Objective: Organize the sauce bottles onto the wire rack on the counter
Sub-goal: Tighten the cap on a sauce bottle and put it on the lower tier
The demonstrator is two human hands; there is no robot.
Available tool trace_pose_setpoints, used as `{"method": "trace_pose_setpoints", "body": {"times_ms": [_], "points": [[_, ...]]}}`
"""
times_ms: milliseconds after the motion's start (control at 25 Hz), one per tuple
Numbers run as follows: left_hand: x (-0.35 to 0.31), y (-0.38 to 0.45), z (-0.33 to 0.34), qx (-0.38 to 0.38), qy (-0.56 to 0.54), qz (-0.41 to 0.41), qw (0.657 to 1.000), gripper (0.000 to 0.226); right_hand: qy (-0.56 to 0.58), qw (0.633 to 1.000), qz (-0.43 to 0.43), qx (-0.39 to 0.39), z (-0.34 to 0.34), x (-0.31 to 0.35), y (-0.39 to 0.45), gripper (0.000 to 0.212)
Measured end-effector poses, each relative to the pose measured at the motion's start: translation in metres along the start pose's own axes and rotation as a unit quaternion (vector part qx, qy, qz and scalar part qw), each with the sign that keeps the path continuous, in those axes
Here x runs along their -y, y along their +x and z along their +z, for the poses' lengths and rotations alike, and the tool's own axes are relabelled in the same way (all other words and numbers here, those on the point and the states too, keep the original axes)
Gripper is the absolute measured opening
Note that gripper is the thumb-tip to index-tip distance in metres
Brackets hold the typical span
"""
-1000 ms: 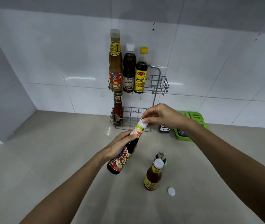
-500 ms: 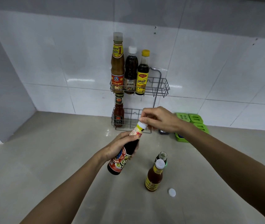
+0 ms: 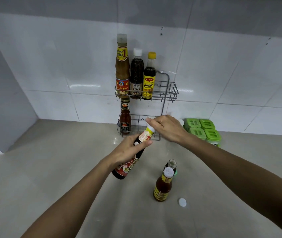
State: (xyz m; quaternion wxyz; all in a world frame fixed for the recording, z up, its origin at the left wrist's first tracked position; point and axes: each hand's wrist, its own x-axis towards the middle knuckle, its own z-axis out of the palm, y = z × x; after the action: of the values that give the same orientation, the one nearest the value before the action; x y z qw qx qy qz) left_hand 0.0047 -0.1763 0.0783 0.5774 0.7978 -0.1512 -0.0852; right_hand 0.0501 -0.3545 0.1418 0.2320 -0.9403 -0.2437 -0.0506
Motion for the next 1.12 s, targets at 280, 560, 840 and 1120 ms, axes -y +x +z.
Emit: {"method": "trace_pose_setpoints", "body": {"times_ms": [280, 560, 840, 1120], "points": [[-0.012, -0.008, -0.014, 0.344, -0.307, -0.074, 0.884, 0.041, 0.063, 0.973, -0.212, -0.068, -0.006, 0.001, -0.009, 0.036], [-0.008, -0.002, 0.005, -0.028, 0.030, 0.020, 0.999, 0.027, -0.003, 0.999, 0.044, 0.000, -0.006, 0.000, 0.000, 0.052], [-0.023, 0.000, -0.015, 0.234, -0.249, -0.082, 0.936, 0.038, 0.100, 0.989, -0.099, -0.036, -0.013, 0.002, -0.007, 0.044], [-0.027, -0.001, -0.017, 0.208, -0.177, -0.065, 0.960, 0.037, 0.056, 0.990, -0.108, -0.077, -0.011, 0.003, -0.002, 0.049]]}}
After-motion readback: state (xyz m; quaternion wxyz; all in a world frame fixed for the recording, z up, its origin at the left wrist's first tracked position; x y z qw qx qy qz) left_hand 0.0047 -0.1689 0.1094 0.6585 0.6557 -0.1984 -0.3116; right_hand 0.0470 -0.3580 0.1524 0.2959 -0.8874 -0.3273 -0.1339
